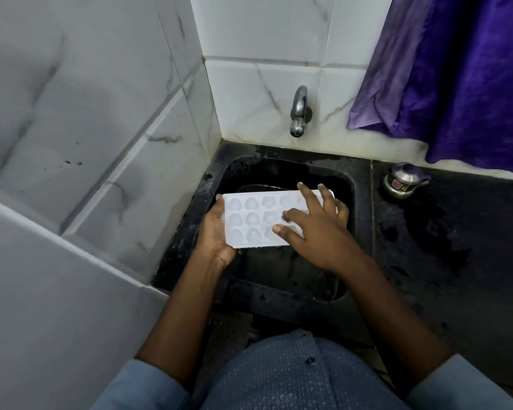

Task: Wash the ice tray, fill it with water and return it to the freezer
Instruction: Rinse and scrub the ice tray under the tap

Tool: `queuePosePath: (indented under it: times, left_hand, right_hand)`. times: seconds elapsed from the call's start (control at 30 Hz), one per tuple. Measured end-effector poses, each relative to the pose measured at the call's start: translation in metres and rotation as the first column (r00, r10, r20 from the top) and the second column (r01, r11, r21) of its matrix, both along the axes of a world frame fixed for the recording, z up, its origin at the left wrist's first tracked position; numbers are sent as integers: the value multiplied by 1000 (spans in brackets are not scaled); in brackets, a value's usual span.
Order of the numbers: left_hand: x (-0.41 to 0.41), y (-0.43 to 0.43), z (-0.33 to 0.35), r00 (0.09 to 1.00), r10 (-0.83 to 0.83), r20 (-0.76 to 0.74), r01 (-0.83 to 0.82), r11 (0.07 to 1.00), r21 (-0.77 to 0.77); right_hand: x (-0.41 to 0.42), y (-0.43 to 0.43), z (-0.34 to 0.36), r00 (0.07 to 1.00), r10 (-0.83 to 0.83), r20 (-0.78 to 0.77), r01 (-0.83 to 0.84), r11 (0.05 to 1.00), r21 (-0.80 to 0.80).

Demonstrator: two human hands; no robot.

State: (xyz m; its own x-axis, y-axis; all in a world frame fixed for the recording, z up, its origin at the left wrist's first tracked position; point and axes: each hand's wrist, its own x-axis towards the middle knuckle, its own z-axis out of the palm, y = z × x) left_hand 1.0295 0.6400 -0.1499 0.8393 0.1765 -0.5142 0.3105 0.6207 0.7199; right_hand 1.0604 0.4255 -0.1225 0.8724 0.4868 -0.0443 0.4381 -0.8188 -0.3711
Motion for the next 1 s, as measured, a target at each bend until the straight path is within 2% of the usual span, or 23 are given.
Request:
queuePosePath:
  times: [0.4,0.57,1.0]
  left_hand:
    - [2,9,-4,1000,6,1,-6,1000,27]
    - [3,14,-7,1000,15,-6,-15,999,51]
    - [4,10,-7,1000,-3,2,3,1000,14]
  right_hand:
    - [14,-17,-1,998,-47,34,44,995,90]
    - [16,-26,-2,998,-61,-32,62,997,38]
    - [14,-20,0,995,-77,-65,78,997,17]
